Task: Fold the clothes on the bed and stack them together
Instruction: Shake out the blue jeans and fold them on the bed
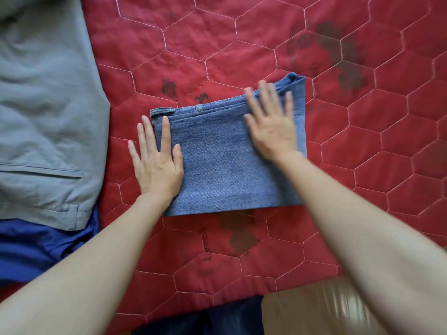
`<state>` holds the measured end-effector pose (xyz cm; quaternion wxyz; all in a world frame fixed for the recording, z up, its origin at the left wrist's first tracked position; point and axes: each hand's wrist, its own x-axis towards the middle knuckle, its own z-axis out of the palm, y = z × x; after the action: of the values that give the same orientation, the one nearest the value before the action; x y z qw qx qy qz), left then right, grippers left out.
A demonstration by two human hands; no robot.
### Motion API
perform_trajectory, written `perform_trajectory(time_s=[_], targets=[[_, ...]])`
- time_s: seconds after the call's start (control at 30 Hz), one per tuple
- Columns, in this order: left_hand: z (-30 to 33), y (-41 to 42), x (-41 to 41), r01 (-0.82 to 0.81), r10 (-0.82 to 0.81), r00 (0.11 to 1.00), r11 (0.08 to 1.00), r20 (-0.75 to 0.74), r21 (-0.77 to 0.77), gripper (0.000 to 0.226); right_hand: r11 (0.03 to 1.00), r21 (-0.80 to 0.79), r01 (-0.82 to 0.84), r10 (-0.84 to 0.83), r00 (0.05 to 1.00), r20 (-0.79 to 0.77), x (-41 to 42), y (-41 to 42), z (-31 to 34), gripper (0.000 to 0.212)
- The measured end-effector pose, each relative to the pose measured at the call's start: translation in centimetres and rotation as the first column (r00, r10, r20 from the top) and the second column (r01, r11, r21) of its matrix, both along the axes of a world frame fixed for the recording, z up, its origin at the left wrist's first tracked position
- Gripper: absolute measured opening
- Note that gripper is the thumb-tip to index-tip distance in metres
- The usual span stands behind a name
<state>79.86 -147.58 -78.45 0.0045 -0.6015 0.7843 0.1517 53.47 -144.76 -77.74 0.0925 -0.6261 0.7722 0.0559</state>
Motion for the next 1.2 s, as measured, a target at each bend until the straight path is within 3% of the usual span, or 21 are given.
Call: perform_trajectory(time_s=[0.13, 0.27, 0.43, 0.5, 0.57, 0.7, 0.8, 0.9, 1.03, 1.2], targets=[[0.4, 0.1, -0.2, 0.015, -0.015, 1.0, 1.0, 0.011, -0.006, 0.063, 0.989, 0.045, 0.144, -0.141, 0.988, -0.058, -6.3, 1.7, 1.4, 0.055], [1.8, 0.3, -1.2, 0.097, -0.09, 0.992, 0.993, 0.093, -0.068, 0.065, 0.974, -0.058, 0.219, -0.219, 0.976, 0.0, -2.5, 2.5, 2.6, 0.055], [3.0, 4.8, -3.4, 0.345, -0.34, 0.938, 0.935, 0.071, -0.082, 0.059, 0.991, -0.089, 0.1, -0.086, 0.985, 0.149, 9.5, 5.6, 1.8, 0.054], [2.7, 6.3, -2.7, 0.361, -0.357, 0.93, 0.932, 0.084, -0.036, 0.058, 0.998, -0.061, 0.022, -0.012, 0.988, 0.156, 12.0, 7.2, 1.1, 0.053], [2.2, 6.6, -1.2, 0.317, -0.316, 0.944, 0.948, 0.097, -0.002, 0.06, 0.997, -0.07, 0.037, -0.027, 0.991, 0.135, 11.0, 8.6, 0.4, 0.052], [1.9, 6.0, 1.3, 0.093, -0.094, 0.995, 0.993, 0.016, 0.07, 0.065, 0.971, -0.051, 0.233, -0.232, 0.972, 0.029, 4.6, 11.3, 0.4, 0.053], [1.8, 5.9, 1.5, -0.025, 0.034, 0.998, 0.987, -0.052, 0.157, 0.064, 0.978, -0.005, 0.208, -0.208, 0.978, -0.009, 1.3, 12.3, 0.8, 0.056], [2.3, 5.2, 0.9, -0.059, 0.083, 0.99, 0.977, -0.112, 0.204, 0.066, 0.958, -0.017, 0.287, -0.284, 0.953, 0.108, -0.1, 11.8, 1.3, 0.058], [3.3, 3.7, -0.2, -0.08, 0.109, 0.973, 0.986, -0.202, 0.148, 0.069, 0.925, -0.058, 0.375, -0.357, 0.912, 0.202, -0.7, 10.4, 1.9, 0.063], [3.7, 2.7, -0.7, -0.217, 0.294, 0.925, 0.93, -0.242, 0.297, 0.073, 0.861, -0.049, 0.506, -0.448, 0.8, 0.399, -1.7, 9.3, 2.1, 0.065]])
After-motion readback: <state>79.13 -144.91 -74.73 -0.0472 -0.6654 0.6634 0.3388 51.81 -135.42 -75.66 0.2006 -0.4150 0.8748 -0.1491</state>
